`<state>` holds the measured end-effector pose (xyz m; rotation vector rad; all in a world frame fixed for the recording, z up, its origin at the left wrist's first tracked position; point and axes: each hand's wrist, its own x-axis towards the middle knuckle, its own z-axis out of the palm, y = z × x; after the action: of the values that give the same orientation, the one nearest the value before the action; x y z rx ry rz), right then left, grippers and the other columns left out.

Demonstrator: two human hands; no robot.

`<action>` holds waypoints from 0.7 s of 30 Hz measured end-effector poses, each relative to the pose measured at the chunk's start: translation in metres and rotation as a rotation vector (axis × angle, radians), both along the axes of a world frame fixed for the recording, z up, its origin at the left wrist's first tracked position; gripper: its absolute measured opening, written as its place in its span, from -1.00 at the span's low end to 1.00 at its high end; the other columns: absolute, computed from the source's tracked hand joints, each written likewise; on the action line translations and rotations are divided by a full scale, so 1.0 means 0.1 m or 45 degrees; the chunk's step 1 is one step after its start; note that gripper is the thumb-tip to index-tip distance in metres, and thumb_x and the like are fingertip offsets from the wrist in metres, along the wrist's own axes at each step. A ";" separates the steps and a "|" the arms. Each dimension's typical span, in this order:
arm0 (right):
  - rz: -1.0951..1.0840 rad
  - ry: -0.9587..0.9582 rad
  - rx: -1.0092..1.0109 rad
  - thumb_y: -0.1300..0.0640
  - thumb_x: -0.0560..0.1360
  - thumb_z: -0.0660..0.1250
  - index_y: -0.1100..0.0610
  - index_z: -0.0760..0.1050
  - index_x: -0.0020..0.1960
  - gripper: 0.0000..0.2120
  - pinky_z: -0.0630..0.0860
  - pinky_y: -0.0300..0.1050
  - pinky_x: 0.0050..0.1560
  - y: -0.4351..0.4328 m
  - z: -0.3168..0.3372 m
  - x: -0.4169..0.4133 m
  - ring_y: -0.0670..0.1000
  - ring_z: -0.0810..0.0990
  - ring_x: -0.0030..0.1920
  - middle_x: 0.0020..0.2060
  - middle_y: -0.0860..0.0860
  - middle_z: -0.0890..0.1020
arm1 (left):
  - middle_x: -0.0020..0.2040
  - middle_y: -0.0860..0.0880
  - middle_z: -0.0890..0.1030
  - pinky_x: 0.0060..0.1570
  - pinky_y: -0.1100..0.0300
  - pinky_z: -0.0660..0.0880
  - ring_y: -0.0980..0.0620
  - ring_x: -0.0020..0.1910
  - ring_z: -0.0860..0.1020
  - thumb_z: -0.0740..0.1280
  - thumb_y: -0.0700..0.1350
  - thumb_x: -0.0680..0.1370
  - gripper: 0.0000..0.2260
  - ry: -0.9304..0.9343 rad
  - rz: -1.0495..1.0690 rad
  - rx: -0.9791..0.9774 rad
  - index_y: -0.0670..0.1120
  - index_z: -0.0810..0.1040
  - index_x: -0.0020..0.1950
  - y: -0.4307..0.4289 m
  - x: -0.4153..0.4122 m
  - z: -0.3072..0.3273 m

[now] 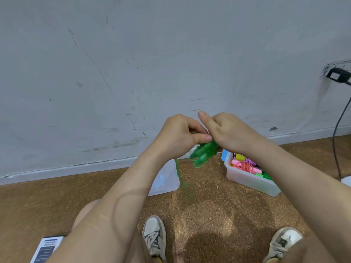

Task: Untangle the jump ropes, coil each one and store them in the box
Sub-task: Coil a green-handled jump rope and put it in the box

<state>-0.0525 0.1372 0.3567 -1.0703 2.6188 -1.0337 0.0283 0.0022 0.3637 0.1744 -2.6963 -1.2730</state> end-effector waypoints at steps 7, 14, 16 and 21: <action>0.075 -0.114 -0.398 0.01 0.67 0.06 0.13 0.25 -0.49 -0.45 0.22 -0.36 -0.53 0.02 0.13 0.02 -0.15 0.30 -0.63 -0.70 -0.08 0.29 | -0.31 -0.32 0.56 -0.33 0.17 0.41 -0.06 -0.38 0.48 0.43 0.03 0.48 -0.62 -0.115 -0.026 0.530 -0.32 0.56 -0.18 -0.03 -0.03 -0.03; -0.050 -0.551 -0.717 0.02 0.67 0.05 0.17 0.27 -0.45 -0.47 0.15 -0.32 -0.57 -0.07 0.17 0.08 -0.04 0.22 -0.66 -0.69 -0.04 0.26 | -0.28 -0.20 0.50 -0.45 0.31 0.35 -0.01 -0.45 0.45 0.37 0.06 0.48 -0.70 -0.200 -0.118 0.969 -0.19 0.58 -0.15 0.01 -0.07 -0.04; -0.112 -0.664 -0.818 0.02 0.67 0.04 0.18 0.26 -0.42 -0.50 0.09 -0.34 -0.58 -0.07 0.20 0.08 -0.03 0.19 -0.68 -0.72 0.00 0.28 | -0.42 -0.06 0.33 -0.57 0.34 0.11 0.11 -0.56 0.22 0.28 -0.01 0.53 -0.78 -0.283 -0.131 1.033 -0.13 0.47 -0.20 0.03 -0.07 -0.09; -0.395 -0.964 -1.035 0.06 0.62 0.05 0.12 0.23 -0.34 -0.64 0.02 -0.27 -0.52 -0.07 0.17 0.03 -0.03 0.17 -0.60 -0.62 0.16 0.38 | -0.53 0.06 0.25 -0.57 0.30 0.08 0.12 -0.57 0.14 0.08 -0.12 0.64 -0.73 -0.176 0.015 0.833 -0.10 0.36 -0.25 0.14 -0.11 -0.20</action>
<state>-0.0490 0.1299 0.3736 -0.2048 1.7664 -2.1408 0.0169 0.0159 0.3439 0.3588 -2.2637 -2.1609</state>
